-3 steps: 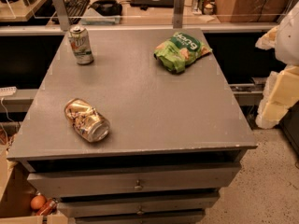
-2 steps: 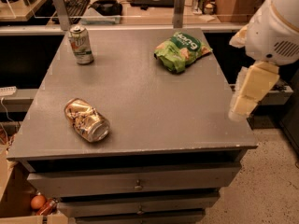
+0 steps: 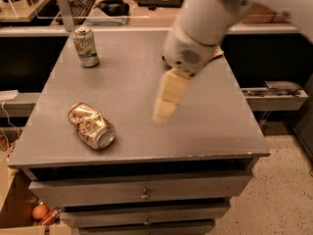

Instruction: Place orange can upright

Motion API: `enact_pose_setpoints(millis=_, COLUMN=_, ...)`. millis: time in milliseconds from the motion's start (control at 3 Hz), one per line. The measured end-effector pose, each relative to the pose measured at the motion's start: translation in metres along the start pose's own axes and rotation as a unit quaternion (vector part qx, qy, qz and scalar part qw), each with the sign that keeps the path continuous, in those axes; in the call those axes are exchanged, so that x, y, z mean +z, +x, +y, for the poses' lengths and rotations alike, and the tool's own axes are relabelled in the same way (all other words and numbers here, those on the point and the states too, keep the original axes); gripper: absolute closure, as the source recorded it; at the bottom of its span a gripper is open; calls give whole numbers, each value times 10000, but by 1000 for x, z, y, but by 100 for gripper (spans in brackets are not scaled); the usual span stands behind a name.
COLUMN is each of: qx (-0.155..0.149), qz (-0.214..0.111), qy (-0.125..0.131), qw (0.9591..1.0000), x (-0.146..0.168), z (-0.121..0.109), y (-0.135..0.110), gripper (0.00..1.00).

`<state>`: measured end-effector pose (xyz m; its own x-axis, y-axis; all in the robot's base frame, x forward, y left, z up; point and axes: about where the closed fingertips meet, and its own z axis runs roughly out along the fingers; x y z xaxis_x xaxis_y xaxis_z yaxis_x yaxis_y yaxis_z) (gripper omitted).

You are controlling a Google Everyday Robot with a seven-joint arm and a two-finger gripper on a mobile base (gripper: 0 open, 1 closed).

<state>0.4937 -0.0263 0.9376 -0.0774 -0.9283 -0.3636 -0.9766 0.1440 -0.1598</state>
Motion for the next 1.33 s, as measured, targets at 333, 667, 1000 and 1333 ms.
enact_pose_setpoints(millis=333, qx=-48, qz=-228, qy=-263, qw=9994, x=36, z=3, y=-66, gripper=0)
enact_pose_setpoints(millis=667, qx=-47, qz=-239, qy=-310, qw=9992, x=40, z=6, y=-75, gripper=0)
enact_pose_setpoints(millis=1000, qx=-89, qz=-380, qy=-403, qw=9984, x=44, z=8, y=-78, gripper=0)
enact_pose_setpoints(millis=1333, qx=-130, qz=-605, qy=-539, qw=9966, x=73, z=13, y=-109, gripper=0)
